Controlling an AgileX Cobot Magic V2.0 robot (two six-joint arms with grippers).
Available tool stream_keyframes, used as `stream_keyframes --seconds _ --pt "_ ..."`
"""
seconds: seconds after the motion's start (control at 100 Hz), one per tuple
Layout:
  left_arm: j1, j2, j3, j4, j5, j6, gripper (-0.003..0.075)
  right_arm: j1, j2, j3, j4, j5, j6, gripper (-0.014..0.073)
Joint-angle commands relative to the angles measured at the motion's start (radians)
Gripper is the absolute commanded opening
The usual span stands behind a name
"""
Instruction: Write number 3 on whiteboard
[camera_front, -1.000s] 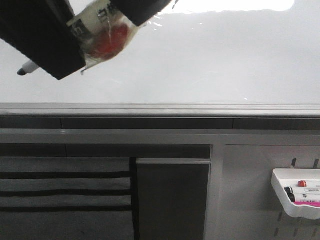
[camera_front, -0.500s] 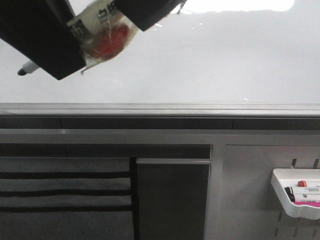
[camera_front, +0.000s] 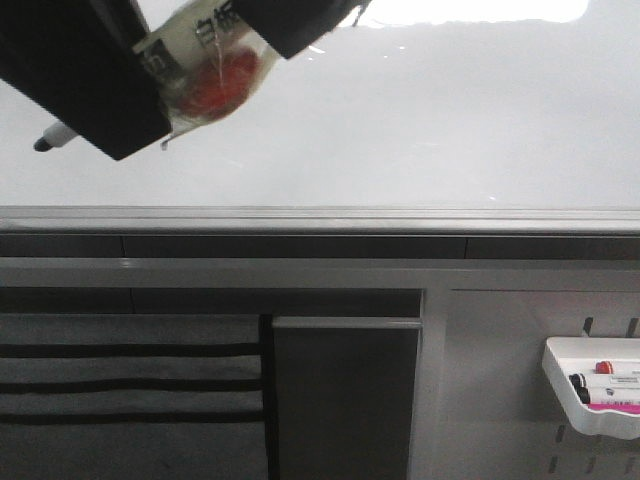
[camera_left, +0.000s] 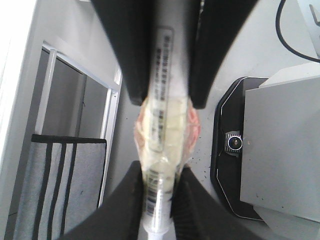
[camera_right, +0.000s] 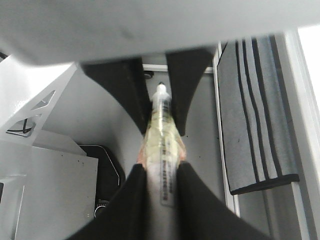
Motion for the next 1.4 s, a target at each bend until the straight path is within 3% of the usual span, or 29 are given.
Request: stream_keyframes --seconds 0.0,0.11,0.21,0.4,0.6,0.7,0.94,1.13,1.39 --pt "-0.009 -0.026 -0.034 -0.019 -0.04 0.0 0.0183 -0.001 -0.019 -0.035 0.031 -0.018 -0.012 0.002" --pt "-0.009 -0.029 -0.036 -0.019 -0.04 -0.003 0.0344 -0.001 -0.019 -0.035 0.031 -0.025 -0.012 0.002" --pt "0.003 -0.046 -0.036 -0.019 -0.042 -0.003 0.0412 -0.001 -0.021 -0.035 0.029 -0.027 -0.012 0.002" --pt "0.085 -0.135 -0.036 -0.039 -0.042 -0.01 0.041 -0.037 -0.065 -0.035 0.014 -0.035 0.038 0.002" --pt "0.207 -0.281 0.043 -0.104 -0.098 -0.033 0.041 -0.115 -0.141 -0.031 -0.123 0.01 0.257 0.002" --pt "0.279 -0.358 0.133 -0.104 -0.164 -0.078 0.041 -0.187 -0.19 0.001 -0.19 0.016 0.369 0.002" --pt "0.462 -0.516 0.334 -0.104 -0.351 -0.24 0.0408 -0.428 -0.303 0.203 -0.185 -0.085 0.584 0.002" --pt "0.564 -0.536 0.402 -0.118 -0.428 -0.268 0.0408 -0.462 -0.319 0.297 -0.143 -0.143 0.59 0.002" --pt "0.576 -0.536 0.409 -0.114 -0.435 -0.268 0.0407 -0.462 -0.314 0.287 -0.034 -0.235 0.59 0.002"
